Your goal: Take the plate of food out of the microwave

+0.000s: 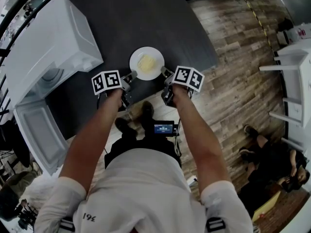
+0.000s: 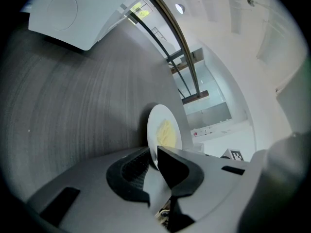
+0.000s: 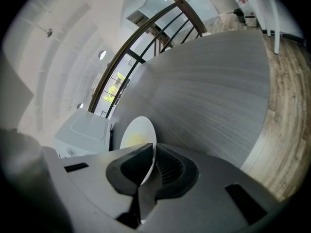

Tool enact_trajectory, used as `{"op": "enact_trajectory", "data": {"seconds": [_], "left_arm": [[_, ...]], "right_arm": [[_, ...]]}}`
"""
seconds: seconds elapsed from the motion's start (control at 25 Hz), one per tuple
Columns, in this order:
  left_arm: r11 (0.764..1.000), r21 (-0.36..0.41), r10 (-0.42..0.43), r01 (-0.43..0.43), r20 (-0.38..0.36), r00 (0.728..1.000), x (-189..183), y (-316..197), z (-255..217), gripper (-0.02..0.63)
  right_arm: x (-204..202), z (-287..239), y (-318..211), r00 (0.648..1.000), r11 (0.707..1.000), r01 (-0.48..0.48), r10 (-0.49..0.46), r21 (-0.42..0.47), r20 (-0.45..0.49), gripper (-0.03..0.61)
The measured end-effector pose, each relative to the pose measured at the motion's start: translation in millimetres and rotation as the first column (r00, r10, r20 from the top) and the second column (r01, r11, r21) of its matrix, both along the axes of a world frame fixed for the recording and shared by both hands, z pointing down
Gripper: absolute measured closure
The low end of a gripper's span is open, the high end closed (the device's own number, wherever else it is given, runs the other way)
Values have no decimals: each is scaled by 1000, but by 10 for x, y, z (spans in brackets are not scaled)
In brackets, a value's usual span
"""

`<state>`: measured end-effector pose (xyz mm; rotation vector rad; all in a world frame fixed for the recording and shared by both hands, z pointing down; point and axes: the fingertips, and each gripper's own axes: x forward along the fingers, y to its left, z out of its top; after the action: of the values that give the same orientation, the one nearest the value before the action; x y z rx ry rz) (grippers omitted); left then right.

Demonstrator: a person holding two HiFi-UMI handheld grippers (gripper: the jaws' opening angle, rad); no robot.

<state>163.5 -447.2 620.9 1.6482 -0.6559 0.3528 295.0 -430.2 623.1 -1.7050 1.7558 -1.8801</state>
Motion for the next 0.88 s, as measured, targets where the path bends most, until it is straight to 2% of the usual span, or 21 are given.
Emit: {"op": "enact_trajectory", "data": {"seconds": [0.24,0.52,0.8,0.88], "left_arm": [[1000,8,16,-16,-6,1000,-25,29,-12,578],[999,48,-9,9,-6,1000,-203,-25,-45,578],[992,128,-13,21,-62,998,-192,-98,-217,578],[990,142,-13,23,-73,997,-194,-106,-258,578]], "right_arm": [[20,0,-9,1000,1000,-13,13,3,7,558],[19,-7,-27,1000,1000,-16,16,8,-4,558],[84,-46,-62,993,999,11,-7,31,-120,557],[98,-66,-69,986,999,28,-22,35,-164,533]]}}
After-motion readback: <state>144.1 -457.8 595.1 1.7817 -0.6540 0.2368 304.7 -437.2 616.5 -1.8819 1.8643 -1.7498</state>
